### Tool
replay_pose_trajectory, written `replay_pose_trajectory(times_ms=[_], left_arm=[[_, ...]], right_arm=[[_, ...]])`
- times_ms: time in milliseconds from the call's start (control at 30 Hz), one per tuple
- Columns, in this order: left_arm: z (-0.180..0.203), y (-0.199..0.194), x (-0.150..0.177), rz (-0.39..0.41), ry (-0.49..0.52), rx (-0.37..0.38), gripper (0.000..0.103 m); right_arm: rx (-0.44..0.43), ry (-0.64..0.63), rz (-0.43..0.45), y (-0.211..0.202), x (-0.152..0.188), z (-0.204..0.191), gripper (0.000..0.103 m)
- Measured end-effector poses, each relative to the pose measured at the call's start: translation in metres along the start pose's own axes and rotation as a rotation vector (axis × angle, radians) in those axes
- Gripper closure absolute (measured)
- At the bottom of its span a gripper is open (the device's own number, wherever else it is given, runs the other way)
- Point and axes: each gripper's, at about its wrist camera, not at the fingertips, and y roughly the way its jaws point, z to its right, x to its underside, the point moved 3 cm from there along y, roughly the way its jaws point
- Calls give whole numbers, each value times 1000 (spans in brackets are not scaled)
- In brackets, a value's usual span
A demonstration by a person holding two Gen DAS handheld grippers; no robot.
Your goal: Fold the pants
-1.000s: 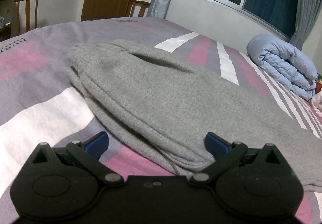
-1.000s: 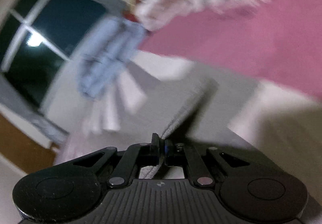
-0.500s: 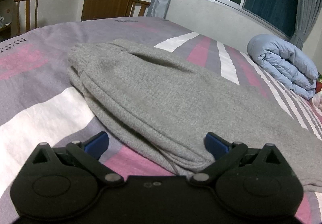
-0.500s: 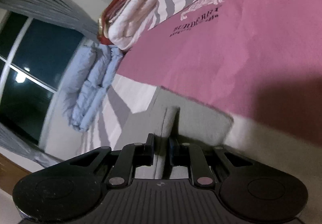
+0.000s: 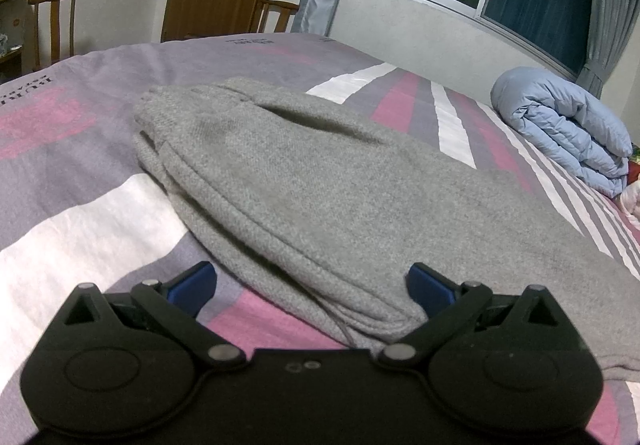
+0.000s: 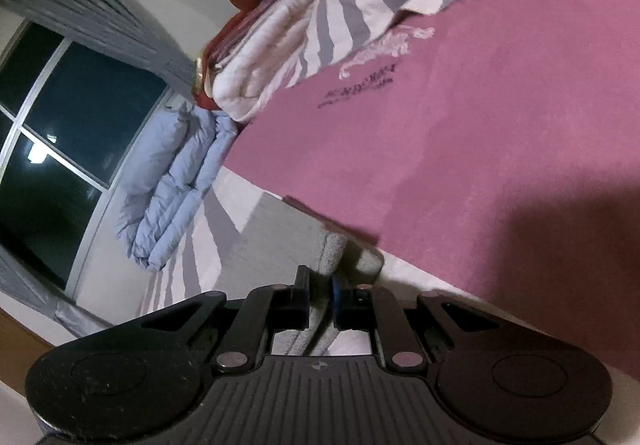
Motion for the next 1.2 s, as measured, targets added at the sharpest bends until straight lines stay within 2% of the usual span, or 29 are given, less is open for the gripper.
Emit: replay_pose_trajectory(times_ms=[133, 233, 367, 467, 533, 700, 767, 833, 933, 1100, 1167, 1200], left_arm=[[0, 0, 0, 0, 0, 0, 6], [0, 0, 0, 0, 0, 1, 6], [0, 0, 0, 0, 0, 0, 6], [0, 0, 0, 0, -1, 1, 6], [0, 0, 0, 0, -1, 3, 6], [-1, 0, -1, -1, 0, 8, 6], [-1, 0, -1, -2, 0, 7, 6], [-1, -1, -2, -7, -2, 11, 6], [-5, -9, -13, -5, 13, 4, 10], [-31, -30, -32, 34, -36, -17, 14], [-41, -34, -43, 45, -44, -23, 17], [-46, -36, -49, 51, -59, -23, 19]], right_arm=[[-11, -66, 29, -10, -2, -16, 93], [61, -72, -16, 3, 1, -6, 93], [41, -7, -5, 2, 2, 2, 93], [29, -48, 20, -4, 1, -4, 93], [55, -53, -7, 4, 1, 0, 93], [66, -91, -6, 11, -5, -7, 93], [90, -98, -50, 19, -1, -4, 93], [76, -75, -62, 15, -4, -2, 91], [87, -133, -30, -9, -5, -11, 85], [69, -165, 52, -46, 8, -21, 82], [49, -163, 58, -48, 18, -29, 73], [40, -160, 60, -47, 24, -33, 60]])
